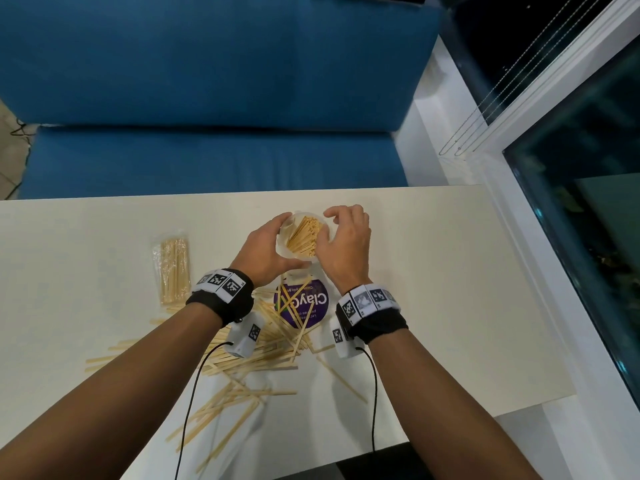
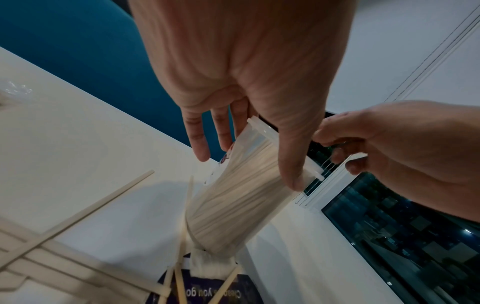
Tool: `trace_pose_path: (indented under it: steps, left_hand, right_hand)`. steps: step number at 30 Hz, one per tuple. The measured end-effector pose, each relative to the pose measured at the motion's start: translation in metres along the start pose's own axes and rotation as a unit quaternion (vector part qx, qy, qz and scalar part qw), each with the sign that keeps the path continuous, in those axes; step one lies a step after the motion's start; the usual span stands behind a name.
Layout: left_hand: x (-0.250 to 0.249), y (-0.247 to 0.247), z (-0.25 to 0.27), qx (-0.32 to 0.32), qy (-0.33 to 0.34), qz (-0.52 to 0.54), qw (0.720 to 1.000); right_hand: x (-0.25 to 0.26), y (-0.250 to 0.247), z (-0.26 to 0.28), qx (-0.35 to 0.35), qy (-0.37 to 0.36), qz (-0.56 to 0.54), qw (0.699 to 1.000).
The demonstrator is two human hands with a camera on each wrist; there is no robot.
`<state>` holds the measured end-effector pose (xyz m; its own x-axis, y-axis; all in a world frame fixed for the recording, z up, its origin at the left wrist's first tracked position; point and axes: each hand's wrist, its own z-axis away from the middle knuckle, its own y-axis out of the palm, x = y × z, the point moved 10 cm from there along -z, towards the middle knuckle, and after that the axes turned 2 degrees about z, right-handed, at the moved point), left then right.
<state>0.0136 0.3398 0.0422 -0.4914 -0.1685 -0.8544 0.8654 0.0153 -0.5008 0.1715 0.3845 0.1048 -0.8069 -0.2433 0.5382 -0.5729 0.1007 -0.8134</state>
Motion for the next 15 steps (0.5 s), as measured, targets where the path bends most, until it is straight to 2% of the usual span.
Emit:
trace_pose_path:
  steps: [2,4,7,11,15]
  left_hand:
    - [-0.001,-0.001,0.000,-0.003,0.007,0.002,1.000]
    - [-0.001,-0.001,0.000,-0.004,0.010,-0.003,1.000]
    - [0.000,-0.002,0.000,-0.003,0.010,-0.012,1.000]
    - [-0.001,-0.003,0.001,-0.011,0.011,-0.013,1.000]
    - [0.000,-0.005,0.003,-0.016,0.005,-0.009,1.000]
  right_hand:
    - [0.012,0.002,0.010,0.021,-0.085,-0.018,0.996]
    - [0.022,0.017,0.025,0.108,-0.161,0.004,0.981]
    - [0.019,0.037,0.040,0.194,-0.203,0.072,0.957]
    - [0.017,0.034,0.039,0.169,-0.199,0.062,0.963]
    - [0.030,0.018,0.027,0.084,-0.182,0.090,0.975]
